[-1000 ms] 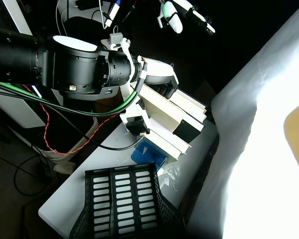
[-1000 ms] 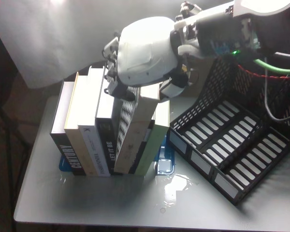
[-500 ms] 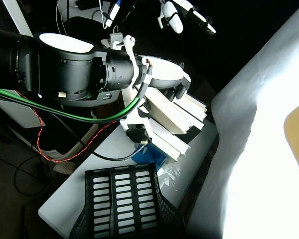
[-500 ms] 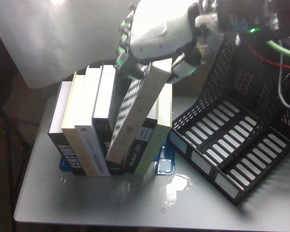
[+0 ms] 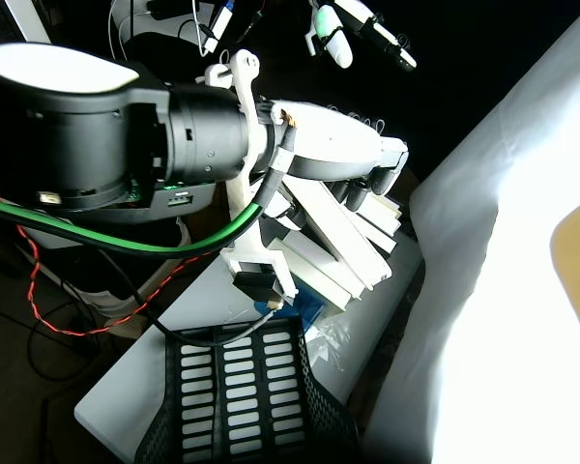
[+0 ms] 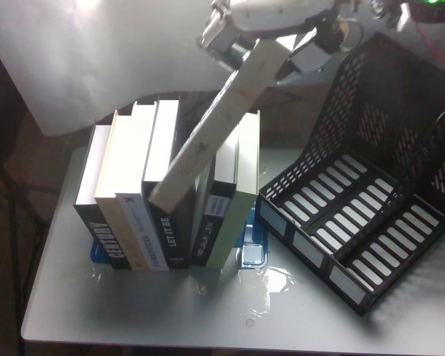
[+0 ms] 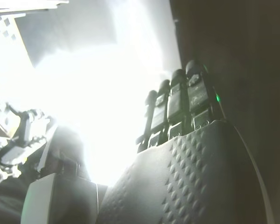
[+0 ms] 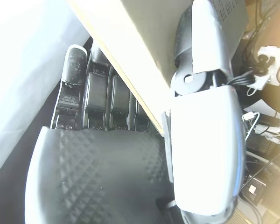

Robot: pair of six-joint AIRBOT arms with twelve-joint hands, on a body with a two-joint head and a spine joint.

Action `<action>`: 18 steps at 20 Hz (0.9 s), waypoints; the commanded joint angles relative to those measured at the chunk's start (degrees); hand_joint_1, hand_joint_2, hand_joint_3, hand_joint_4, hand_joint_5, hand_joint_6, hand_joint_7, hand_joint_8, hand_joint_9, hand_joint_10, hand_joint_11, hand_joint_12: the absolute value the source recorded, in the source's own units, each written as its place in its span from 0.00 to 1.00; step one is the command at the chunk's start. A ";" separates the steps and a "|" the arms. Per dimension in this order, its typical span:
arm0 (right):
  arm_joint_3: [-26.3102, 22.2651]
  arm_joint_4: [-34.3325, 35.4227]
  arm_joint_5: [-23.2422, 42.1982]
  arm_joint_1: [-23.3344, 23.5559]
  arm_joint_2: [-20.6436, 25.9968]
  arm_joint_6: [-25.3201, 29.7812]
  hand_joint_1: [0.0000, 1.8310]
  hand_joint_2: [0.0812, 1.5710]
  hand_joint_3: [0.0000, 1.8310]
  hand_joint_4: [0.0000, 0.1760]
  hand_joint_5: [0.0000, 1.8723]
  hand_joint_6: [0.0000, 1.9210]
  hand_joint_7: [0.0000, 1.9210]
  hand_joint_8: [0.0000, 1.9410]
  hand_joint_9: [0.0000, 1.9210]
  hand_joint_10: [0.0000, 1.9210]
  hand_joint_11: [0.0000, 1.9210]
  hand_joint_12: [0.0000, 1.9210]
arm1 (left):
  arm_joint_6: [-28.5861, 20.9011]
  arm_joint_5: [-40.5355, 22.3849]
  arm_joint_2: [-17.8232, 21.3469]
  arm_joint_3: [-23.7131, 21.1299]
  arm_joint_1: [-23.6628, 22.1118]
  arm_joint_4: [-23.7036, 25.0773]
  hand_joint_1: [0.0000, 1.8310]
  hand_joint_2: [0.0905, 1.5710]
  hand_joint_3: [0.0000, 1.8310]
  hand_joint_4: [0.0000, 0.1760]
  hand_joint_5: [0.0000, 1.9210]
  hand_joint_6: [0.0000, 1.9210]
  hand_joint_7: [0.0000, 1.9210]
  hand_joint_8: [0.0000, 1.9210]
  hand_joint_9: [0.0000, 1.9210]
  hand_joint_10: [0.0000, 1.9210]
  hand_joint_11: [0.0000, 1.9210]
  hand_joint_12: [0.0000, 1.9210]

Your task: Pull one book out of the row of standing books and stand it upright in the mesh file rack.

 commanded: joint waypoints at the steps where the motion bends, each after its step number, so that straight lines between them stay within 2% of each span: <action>1: 0.03 1.41 -1.87 1.14 1.28 -0.14 0.64 0.76 0.00 0.04 0.39 0.71 0.45 0.64 0.37 0.65 0.08 0.96 | -0.28 -6.61 0.78 0.47 -0.32 -1.21 0.19 0.84 0.00 0.00 0.00 0.00 0.00 0.00 0.00 0.00 0.00 0.00; 2: -0.21 1.39 -2.01 1.45 1.79 -0.14 0.64 0.77 0.00 0.00 0.38 0.72 0.44 0.66 0.39 0.66 0.11 0.96 | -0.28 -6.48 0.78 0.49 -0.37 -1.09 0.19 0.84 0.00 0.00 0.00 0.00 0.00 0.00 0.00 0.00 0.00 0.00; 3: -0.48 1.38 -2.31 1.89 2.41 -0.14 0.66 0.76 0.00 0.00 0.37 0.71 0.46 0.64 0.42 0.69 0.20 0.93 | -0.28 -6.31 0.80 0.51 -0.52 -0.89 0.17 0.84 0.00 0.00 0.00 0.00 0.00 0.00 0.00 0.00 0.00 0.00; 4: -0.64 1.36 -2.46 2.32 2.99 0.07 0.72 0.75 0.00 0.00 0.37 0.68 0.47 0.61 0.41 0.74 0.19 0.92 | -0.28 -6.19 0.80 0.54 -0.60 -0.79 0.16 0.84 0.00 0.00 0.00 0.00 0.00 0.00 0.00 0.00 0.00 0.00; 5: -0.79 1.34 -2.52 2.71 3.46 0.33 0.72 0.75 0.00 0.00 0.37 0.68 0.47 0.61 0.41 0.74 0.19 0.92 | -0.28 -6.12 0.80 0.55 -0.65 -0.74 0.16 0.84 0.00 0.00 0.00 0.00 0.00 0.00 0.00 0.00 0.00 0.00; 6: -1.08 1.32 -2.74 3.03 4.03 0.36 0.74 0.75 0.00 0.00 0.39 0.67 0.46 0.61 0.39 0.76 0.15 0.93 | -0.28 -6.09 0.81 0.55 -0.68 -0.69 0.15 0.83 0.00 0.04 0.00 0.00 0.00 0.00 0.00 0.00 0.00 0.00; 7: -1.36 1.30 -3.01 3.35 4.57 0.36 0.73 0.75 0.00 0.00 0.39 0.70 0.44 0.62 0.38 0.77 0.17 0.93 | -0.28 -6.02 0.83 0.55 -0.72 -0.63 0.15 0.84 0.00 0.00 0.00 0.00 0.00 0.00 0.00 0.00 0.00 0.00; 8: -1.58 1.29 -3.08 3.71 5.10 0.36 0.73 0.76 0.00 0.00 0.41 0.69 0.42 0.63 0.37 0.80 0.17 0.96 | -0.28 -5.94 0.83 0.55 -0.78 -0.58 0.15 0.83 0.00 0.04 0.00 0.00 0.00 0.00 0.00 0.00 0.00 0.00; 9: -1.74 1.27 -3.08 3.95 5.57 0.39 0.73 0.76 0.00 0.00 0.41 0.69 0.42 0.63 0.37 0.80 0.17 0.96 | -0.28 -5.85 0.85 0.56 -0.82 -0.50 0.15 0.83 0.00 0.04 0.00 0.00 0.00 0.00 0.00 0.00 0.00 0.00; 10: -1.82 1.25 -3.08 4.06 5.93 0.39 0.74 0.74 0.00 0.00 0.41 0.65 0.45 0.62 0.42 0.76 0.26 0.95 | -0.28 -5.74 0.86 0.59 -0.86 -0.44 0.14 0.83 0.00 0.02 0.00 0.00 0.00 0.00 0.00 0.00 0.00 0.00; 11: -1.83 0.83 -3.20 4.09 6.19 0.71 0.74 0.75 0.00 0.00 0.40 0.66 0.45 0.61 0.42 0.77 0.27 0.95 | -0.28 -5.63 0.86 0.60 -0.90 -0.37 0.14 0.83 0.00 0.00 0.00 0.00 0.00 0.00 0.00 0.00 0.00 0.00; 12: -1.85 -0.51 -3.35 4.24 6.47 2.01 0.74 0.74 0.00 0.00 0.40 0.65 0.45 0.60 0.43 0.77 0.28 0.95 | -0.28 -5.54 0.85 0.61 -0.92 -0.33 0.14 0.84 0.00 0.01 0.00 0.00 0.00 0.00 0.00 0.00 0.00 0.00; 14: -2.05 -3.62 -3.54 4.42 7.02 4.71 0.74 0.74 0.00 0.00 0.41 0.65 0.46 0.60 0.42 0.74 0.24 0.95 | -0.28 -5.40 0.81 0.60 -0.98 -0.30 0.13 0.84 0.00 0.06 0.00 0.00 0.00 0.00 0.00 0.00 0.00 0.00; 16: -2.39 -5.60 -3.96 4.42 7.71 6.08 0.74 0.73 0.00 0.00 0.43 0.64 0.47 0.59 0.43 0.71 0.29 0.89 | -0.28 -5.24 0.81 0.60 -0.98 -0.27 0.13 0.84 0.00 0.00 0.00 0.00 0.00 0.00 0.00 0.00 0.00 0.00; 18: -2.51 -6.72 -4.31 4.42 8.18 7.02 0.74 0.73 0.00 0.00 0.43 0.64 0.47 0.59 0.43 0.72 0.28 0.89 | -0.28 -5.19 0.81 0.60 -0.99 -0.25 0.13 0.84 0.00 0.00 0.00 0.00 0.00 0.00 0.00 0.00 0.00 0.00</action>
